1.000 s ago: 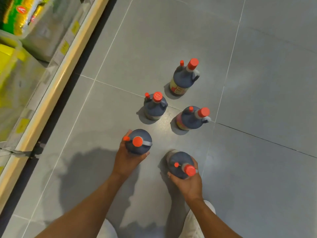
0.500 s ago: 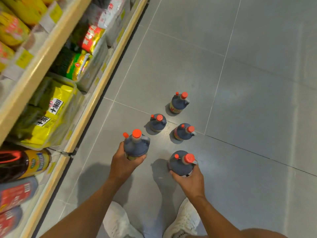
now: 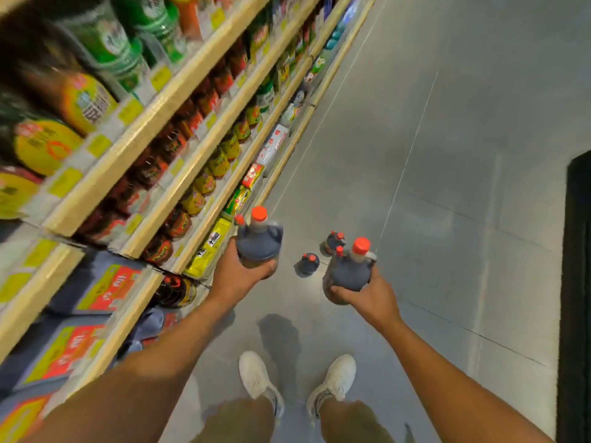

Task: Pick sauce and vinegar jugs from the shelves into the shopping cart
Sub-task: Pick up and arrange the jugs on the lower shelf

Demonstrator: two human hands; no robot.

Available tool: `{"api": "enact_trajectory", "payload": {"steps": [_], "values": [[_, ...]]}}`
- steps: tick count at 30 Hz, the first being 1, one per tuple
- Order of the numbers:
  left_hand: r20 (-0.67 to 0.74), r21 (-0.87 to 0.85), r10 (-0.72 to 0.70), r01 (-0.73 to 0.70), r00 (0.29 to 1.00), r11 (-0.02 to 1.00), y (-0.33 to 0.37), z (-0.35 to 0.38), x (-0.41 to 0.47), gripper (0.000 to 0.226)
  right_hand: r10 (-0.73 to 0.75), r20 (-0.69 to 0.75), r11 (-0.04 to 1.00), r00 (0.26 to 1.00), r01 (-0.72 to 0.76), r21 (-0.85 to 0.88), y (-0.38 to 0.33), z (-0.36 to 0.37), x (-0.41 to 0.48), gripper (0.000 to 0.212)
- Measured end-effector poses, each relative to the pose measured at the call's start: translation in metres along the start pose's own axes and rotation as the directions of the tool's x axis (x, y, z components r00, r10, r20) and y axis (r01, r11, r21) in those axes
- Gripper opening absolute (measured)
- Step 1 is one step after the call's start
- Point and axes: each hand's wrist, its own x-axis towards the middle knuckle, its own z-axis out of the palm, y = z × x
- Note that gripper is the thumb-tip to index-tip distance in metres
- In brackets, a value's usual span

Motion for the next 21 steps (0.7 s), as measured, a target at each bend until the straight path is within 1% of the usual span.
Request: {"api": "enact_trajectory", "payload": {"steps": [3, 7, 11, 14, 16, 17, 18, 19, 21], "values": [[-0.006, 0.001, 0.045, -0.045, 0.999, 0.999, 0.039, -0.04, -0.024, 0.069, -0.053, -0.012, 0.998, 0.999, 0.053, 0.019, -0.053, -0.03, -0.029, 0.074], [-0.036, -0.033, 0.074, -0.076, 0.997, 0.997, 0.078, -0.08, -0.052, 0.071, -0.148, 0.041, 0.989, 0.988, 0.147, 0.028, -0.109, -0.056, -0.049, 0.051], [-0.103, -0.081, 0.066, -0.075, 0.992, 0.994, 0.091, -0.109, -0.079, 0.08, -0.264, 0.104, 0.964, 0.959, 0.264, 0.011, -0.158, -0.066, -0.061, 0.049], [-0.189, -0.086, 0.065, -0.082, 0.98, 0.993, 0.096, -0.129, -0.105, 0.065, -0.352, 0.159, 0.934, 0.922, 0.358, -0.005, -0.187, -0.065, -0.066, 0.05], [-0.236, -0.107, 0.057, -0.084, 0.97, 0.991, 0.097, -0.141, -0.125, 0.068, -0.411, 0.197, 0.907, 0.89, 0.42, -0.008, -0.203, -0.061, -0.069, 0.056], [-0.262, -0.123, 0.046, -0.081, 0.964, 0.989, 0.094, -0.147, -0.136, 0.071, -0.43, 0.226, 0.897, 0.874, 0.442, -0.002, -0.211, -0.058, -0.072, 0.055], [-0.291, -0.137, 0.036, -0.079, 0.956, 0.987, 0.089, -0.153, -0.147, 0.073, -0.444, 0.261, 0.889, 0.857, 0.458, 0.008, -0.219, -0.054, -0.075, 0.049], [-0.324, -0.158, 0.02, -0.075, 0.946, 0.985, 0.087, -0.159, -0.16, 0.073, -0.462, 0.299, 0.878, 0.835, 0.478, 0.023, -0.229, -0.05, -0.08, 0.044], [-0.387, -0.205, -0.014, -0.072, 0.922, 0.976, 0.081, -0.17, -0.186, 0.065, -0.49, 0.361, 0.86, 0.793, 0.508, 0.05, -0.245, -0.038, -0.09, 0.046]]}}
